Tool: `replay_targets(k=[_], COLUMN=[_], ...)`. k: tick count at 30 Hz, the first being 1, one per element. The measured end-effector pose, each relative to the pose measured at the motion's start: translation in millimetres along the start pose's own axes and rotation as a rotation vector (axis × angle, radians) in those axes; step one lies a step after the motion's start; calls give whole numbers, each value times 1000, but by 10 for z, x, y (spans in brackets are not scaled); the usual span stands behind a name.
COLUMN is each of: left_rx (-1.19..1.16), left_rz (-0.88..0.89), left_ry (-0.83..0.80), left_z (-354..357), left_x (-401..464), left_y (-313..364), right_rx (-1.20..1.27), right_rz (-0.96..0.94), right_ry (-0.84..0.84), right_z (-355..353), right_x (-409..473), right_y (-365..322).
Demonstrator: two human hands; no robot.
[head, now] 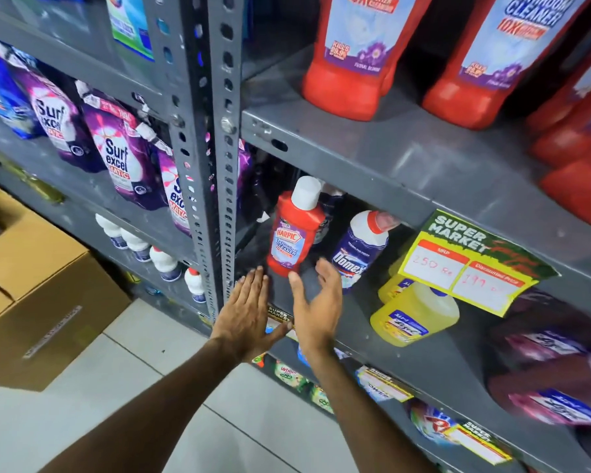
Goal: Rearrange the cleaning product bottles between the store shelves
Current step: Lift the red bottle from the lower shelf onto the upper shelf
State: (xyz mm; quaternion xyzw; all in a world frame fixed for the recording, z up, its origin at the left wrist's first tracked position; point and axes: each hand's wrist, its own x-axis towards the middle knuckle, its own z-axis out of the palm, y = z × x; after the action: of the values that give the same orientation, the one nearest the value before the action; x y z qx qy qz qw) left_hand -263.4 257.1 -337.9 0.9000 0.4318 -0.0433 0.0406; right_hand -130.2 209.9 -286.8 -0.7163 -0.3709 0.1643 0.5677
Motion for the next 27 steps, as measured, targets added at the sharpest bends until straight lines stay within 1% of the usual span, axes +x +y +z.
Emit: replay_targets(k=[2,6,9,13,17,21,23,27], left_rx=[-15,9,15,37,-13,32,52,94], left_rz=[0,24,46,79,73,103,97,125], left_ry=[-6,-44,-73,-15,79,217,258,464], left_z=[-5,-81,-201,-407,-831,-1371,-1681,-2296], left_x=[-3,-15,-102,-390,-745,-1093,-1197,-1197], left_y=[-7,-45,-72,-78,-143,-208,-227,-280], right_rx=[5,-103,-93,-177,-201,-129,-82,21], right_rz=[-14,-6,8,-8,-42,-39,-98,-262], right_ry=[-54,-106,-132,-204,-249,-269,-246,-202], right_z=[123,193,102,-162,-499,-803,-946,-1274], right_x=[228,514,462,221,-96,-325,-357,-292], right_y=[-158,-343,-383,-435,-696,-1190,-1499,-2223])
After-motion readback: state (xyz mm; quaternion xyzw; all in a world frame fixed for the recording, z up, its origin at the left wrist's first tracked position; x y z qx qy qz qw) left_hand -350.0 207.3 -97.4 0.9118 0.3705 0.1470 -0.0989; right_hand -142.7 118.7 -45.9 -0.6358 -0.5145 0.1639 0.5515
